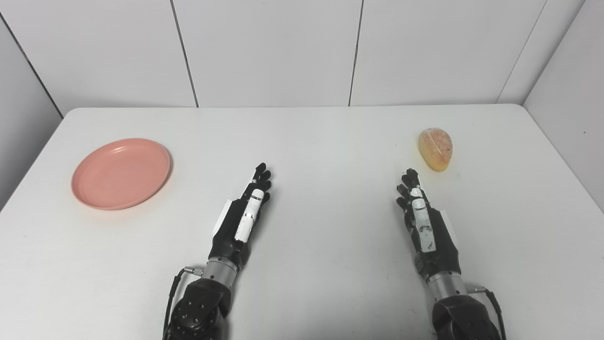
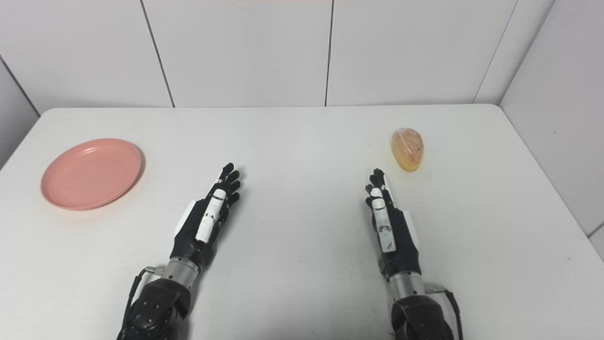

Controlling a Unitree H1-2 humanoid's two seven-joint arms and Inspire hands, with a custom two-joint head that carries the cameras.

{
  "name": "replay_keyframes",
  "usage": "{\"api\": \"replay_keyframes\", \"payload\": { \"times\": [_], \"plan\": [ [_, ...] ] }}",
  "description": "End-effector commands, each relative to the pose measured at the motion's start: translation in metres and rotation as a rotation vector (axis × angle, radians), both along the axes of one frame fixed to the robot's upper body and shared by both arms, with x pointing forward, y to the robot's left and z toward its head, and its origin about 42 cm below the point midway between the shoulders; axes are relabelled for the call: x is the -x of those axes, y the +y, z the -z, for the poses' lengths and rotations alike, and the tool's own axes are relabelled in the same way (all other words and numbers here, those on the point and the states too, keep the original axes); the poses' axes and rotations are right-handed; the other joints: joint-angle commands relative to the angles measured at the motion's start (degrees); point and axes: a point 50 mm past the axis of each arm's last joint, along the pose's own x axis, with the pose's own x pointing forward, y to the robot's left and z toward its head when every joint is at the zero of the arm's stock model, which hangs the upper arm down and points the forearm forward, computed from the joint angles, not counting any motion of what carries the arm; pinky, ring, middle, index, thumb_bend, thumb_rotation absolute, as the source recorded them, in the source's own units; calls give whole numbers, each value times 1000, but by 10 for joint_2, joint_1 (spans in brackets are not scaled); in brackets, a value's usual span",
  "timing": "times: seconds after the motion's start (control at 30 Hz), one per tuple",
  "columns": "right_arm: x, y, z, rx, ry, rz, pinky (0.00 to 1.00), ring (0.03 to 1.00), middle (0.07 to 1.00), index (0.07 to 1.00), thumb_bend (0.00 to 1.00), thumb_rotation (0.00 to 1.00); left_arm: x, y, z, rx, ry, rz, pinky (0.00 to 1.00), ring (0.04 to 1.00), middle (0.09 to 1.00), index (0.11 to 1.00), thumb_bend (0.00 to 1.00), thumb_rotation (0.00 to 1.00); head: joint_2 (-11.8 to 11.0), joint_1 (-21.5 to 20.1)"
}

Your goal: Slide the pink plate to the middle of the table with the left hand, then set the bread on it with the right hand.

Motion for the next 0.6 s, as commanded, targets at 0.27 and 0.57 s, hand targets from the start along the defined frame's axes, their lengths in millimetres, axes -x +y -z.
{"api": "replay_keyframes", "payload": {
  "times": [0.27, 0.57],
  "plan": [
    [-4, 0, -12, 3, -40, -5, 984, 980, 996, 1000, 272, 1000, -5, -4, -13, 8, -53, 9, 990, 992, 1000, 1000, 328, 1000, -1, -1],
    [-3, 0, -9, 2, -46, -7, 987, 979, 997, 1000, 272, 1000, -4, -4, -10, 2, -58, 10, 985, 991, 1000, 1000, 330, 1000, -10, 10]
  ]
}}
